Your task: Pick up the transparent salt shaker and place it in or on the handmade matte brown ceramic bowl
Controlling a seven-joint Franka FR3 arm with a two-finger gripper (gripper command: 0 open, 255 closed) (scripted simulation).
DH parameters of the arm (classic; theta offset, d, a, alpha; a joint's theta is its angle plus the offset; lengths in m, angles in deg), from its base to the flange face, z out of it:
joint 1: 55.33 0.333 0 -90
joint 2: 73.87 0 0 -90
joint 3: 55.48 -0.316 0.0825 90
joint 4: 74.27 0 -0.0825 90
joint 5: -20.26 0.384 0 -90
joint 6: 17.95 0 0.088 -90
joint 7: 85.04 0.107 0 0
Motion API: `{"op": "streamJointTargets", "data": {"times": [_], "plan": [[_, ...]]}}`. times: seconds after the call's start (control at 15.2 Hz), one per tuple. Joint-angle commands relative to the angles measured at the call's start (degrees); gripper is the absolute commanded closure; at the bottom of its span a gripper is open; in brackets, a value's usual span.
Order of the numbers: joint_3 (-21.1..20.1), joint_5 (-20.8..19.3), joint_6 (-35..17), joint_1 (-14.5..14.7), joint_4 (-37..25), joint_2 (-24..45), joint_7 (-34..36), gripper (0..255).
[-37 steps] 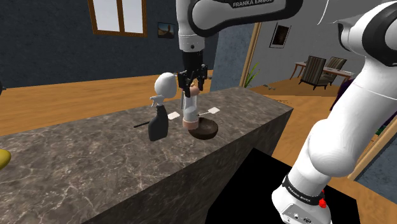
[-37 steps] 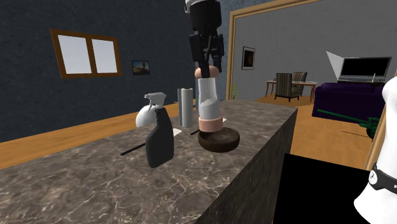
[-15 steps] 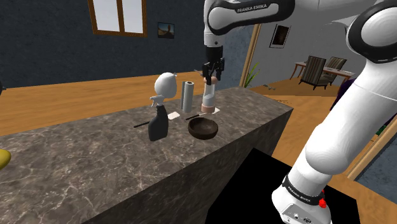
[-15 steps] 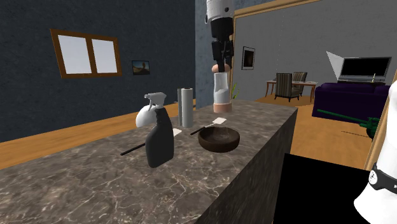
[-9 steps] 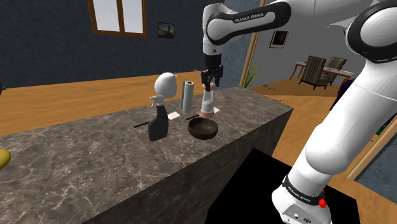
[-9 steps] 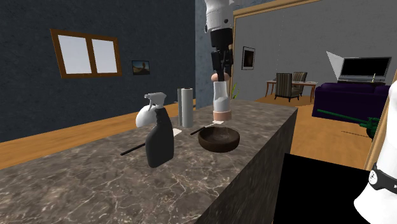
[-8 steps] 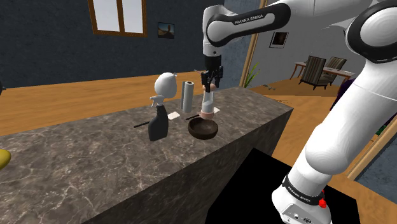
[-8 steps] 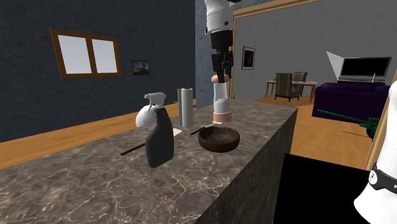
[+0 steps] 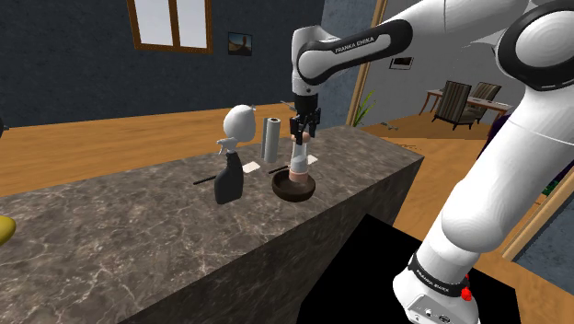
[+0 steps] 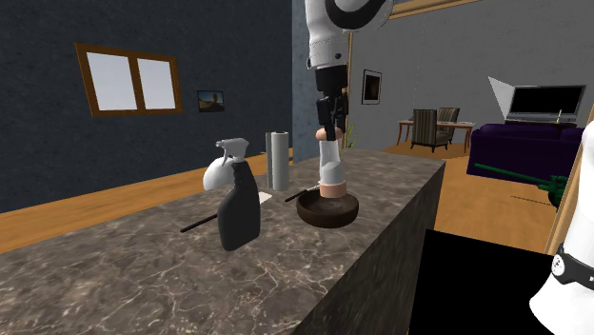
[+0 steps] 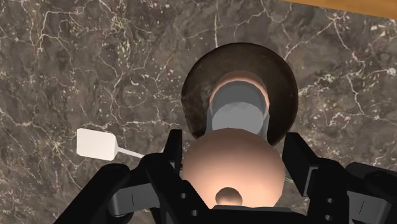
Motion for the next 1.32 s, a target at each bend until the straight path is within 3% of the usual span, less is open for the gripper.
{"op": "streamJointTargets", "data": {"times": [0.0, 0.66, 0.73, 1.06, 1.25], "plan": [[-0.1, -0.1, -1.5, 0.1, 1.0, 0.5, 0.5, 255], [-0.1, -0.2, -2.9, 0.1, 2.0, 0.9, 0.7, 255], [-0.1, -0.2, -2.9, 0.1, 2.0, 0.9, 0.7, 0], [-0.1, -0.2, -2.9, 0.1, 2.0, 0.9, 0.7, 0], [-0.5, 0.2, 2.8, 0.4, -3.0, 0.2, 0.4, 0]]}}
